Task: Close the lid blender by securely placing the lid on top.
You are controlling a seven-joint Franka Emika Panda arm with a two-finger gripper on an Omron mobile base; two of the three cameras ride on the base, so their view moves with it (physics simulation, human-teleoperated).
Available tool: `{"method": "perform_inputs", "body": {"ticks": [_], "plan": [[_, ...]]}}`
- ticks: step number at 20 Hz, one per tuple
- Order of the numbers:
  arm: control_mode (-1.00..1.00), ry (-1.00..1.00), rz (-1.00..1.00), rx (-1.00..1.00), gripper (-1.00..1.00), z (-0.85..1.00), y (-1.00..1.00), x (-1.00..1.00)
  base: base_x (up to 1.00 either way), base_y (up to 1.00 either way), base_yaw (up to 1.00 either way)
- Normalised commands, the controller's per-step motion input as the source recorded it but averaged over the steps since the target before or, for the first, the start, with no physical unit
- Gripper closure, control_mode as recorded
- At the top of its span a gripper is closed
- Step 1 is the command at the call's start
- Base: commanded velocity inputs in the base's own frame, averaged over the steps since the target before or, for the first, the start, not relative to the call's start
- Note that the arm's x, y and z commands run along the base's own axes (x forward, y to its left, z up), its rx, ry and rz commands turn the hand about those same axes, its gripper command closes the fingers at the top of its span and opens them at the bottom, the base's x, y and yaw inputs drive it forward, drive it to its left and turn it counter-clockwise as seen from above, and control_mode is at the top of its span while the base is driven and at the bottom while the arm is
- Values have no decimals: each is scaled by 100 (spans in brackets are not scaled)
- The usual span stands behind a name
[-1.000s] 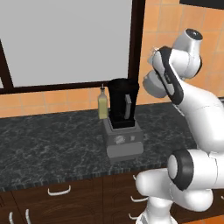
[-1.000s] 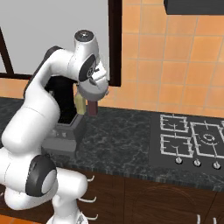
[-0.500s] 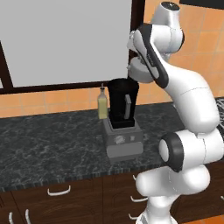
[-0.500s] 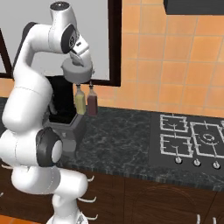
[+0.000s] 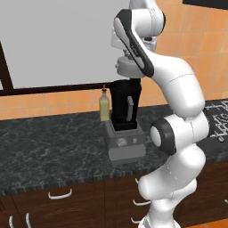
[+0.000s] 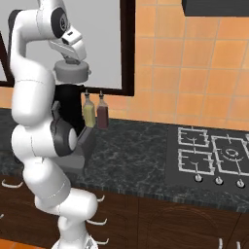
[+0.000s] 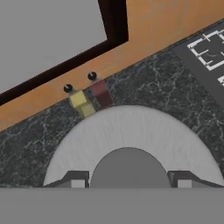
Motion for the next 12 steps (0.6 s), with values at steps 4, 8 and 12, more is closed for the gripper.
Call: {"method": "perform_inputs", "body": {"ticks": [4, 8, 12], "plan": [[-100, -1, 2, 1, 100, -8, 14, 10, 0, 0, 0], [-100, -5, 0, 0, 100, -22, 21, 47, 0, 0, 0], [-100, -10, 0, 0, 100, -47, 0, 47, 0, 0, 0]]}}
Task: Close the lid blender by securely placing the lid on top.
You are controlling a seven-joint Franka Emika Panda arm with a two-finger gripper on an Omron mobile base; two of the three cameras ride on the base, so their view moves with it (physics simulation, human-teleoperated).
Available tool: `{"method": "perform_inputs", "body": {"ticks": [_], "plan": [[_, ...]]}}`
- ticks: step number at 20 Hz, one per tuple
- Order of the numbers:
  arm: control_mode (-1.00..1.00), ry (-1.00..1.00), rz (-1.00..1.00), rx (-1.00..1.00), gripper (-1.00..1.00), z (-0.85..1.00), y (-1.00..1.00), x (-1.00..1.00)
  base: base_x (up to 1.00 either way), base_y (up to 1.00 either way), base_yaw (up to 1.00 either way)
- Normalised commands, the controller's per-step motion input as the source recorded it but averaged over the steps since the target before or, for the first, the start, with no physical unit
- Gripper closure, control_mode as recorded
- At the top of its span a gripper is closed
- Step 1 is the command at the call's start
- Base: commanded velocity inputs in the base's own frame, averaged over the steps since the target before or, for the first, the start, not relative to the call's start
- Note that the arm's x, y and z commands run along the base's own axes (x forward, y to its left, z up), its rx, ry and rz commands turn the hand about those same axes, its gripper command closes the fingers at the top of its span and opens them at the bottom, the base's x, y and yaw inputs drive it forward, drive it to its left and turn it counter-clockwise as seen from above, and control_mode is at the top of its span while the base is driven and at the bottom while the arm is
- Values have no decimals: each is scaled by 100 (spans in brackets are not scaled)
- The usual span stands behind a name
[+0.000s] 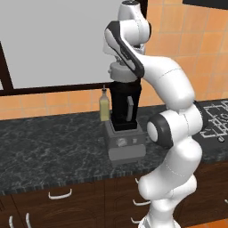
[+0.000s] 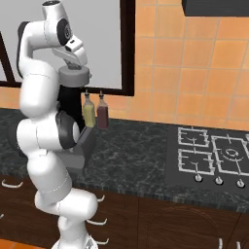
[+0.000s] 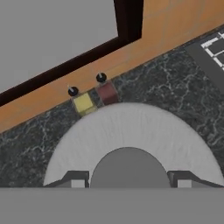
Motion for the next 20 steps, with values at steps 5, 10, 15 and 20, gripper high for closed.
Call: {"method": "perform_inputs", "body": {"ticks": [5, 10, 15, 20], "plan": [[-100, -2, 0, -2, 100, -11, 26, 58, 0, 0, 0], [-100, -4, 0, -3, 100, 5, 40, 5, 0, 0, 0], [-100, -9, 0, 0, 100, 10, 1, -18, 0, 0, 0], [-100, -29, 8, 0, 100, 42, 0, -66, 0, 0, 0]]}}
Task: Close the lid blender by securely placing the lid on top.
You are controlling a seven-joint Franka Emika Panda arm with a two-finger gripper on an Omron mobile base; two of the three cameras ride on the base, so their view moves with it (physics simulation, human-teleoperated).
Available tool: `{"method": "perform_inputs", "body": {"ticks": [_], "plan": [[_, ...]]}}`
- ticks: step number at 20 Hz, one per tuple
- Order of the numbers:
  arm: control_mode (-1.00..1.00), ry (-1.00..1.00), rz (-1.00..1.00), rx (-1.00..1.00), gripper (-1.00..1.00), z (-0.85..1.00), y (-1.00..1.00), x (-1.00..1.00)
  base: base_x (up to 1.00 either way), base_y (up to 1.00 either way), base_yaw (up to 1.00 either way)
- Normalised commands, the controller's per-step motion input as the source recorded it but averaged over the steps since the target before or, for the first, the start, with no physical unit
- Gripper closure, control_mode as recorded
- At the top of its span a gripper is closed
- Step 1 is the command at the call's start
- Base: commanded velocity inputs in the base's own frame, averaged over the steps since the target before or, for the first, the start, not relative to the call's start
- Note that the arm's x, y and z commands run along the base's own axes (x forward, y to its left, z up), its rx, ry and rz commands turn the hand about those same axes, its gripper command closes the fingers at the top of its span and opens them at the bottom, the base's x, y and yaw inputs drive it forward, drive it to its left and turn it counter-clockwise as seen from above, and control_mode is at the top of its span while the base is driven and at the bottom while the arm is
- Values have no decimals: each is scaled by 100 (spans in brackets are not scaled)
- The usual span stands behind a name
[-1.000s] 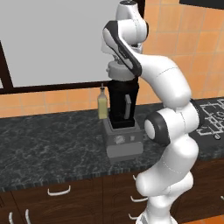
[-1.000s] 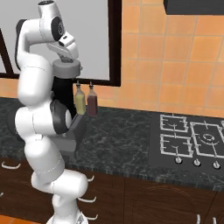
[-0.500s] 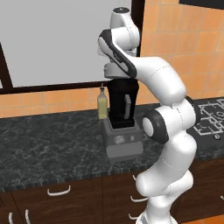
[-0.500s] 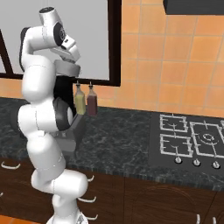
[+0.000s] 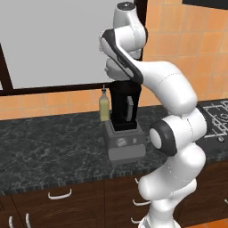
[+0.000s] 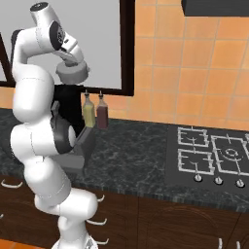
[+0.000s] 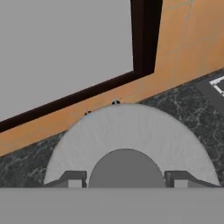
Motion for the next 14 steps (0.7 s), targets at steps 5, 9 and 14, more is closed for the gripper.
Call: {"method": "perform_inputs", "body": {"ticks": [5, 9, 14], "plan": [[-100, -15, 6, 0, 100, 54, 9, -41, 0, 0, 0], [-100, 7, 1, 0, 100, 6, 9, -41, 0, 0, 0], [-100, -1, 0, -1, 100, 7, 3, -3, 0, 0, 0]]}}
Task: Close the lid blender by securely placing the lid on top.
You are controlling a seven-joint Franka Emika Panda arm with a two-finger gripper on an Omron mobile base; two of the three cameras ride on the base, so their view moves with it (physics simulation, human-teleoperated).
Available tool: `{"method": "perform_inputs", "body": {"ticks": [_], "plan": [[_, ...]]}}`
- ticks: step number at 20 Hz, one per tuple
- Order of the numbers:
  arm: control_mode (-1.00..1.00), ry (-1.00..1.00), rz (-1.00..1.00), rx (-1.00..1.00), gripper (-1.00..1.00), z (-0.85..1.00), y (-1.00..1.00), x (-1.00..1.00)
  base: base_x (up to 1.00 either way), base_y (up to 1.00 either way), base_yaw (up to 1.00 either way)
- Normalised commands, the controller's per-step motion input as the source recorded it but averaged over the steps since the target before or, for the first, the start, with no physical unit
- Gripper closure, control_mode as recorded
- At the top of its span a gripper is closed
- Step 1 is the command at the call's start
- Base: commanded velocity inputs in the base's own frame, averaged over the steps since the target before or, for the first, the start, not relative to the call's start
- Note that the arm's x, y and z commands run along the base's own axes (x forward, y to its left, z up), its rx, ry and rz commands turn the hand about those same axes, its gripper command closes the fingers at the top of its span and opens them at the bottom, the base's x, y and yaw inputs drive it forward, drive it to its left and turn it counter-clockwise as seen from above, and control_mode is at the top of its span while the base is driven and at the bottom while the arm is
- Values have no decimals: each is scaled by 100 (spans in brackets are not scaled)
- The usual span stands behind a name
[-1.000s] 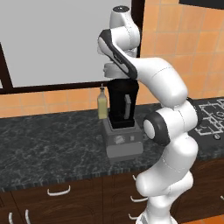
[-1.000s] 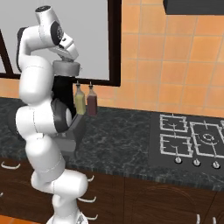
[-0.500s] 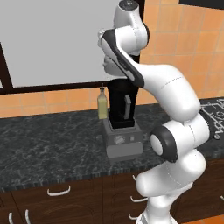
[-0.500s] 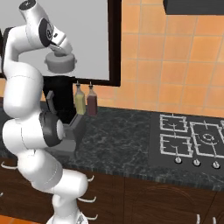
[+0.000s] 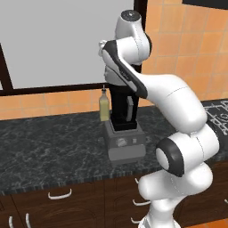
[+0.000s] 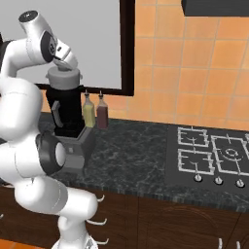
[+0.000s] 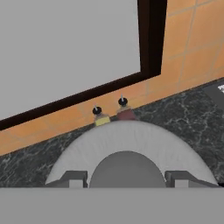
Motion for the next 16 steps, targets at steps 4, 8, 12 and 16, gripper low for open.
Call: {"method": "perform_inputs", "body": {"ticks": [4, 8, 12, 16], "plan": [[-100, -1, 0, -4, 100, 0, -1, 4, 0, 0, 0], [-100, 15, 0, -2, 100, 0, -3, 7, 0, 0, 0], [-100, 3, 0, 0, 100, 3, -8, -16, 0, 0, 0], [-100, 0, 0, 0, 100, -3, -30, -24, 0, 0, 0]]}}
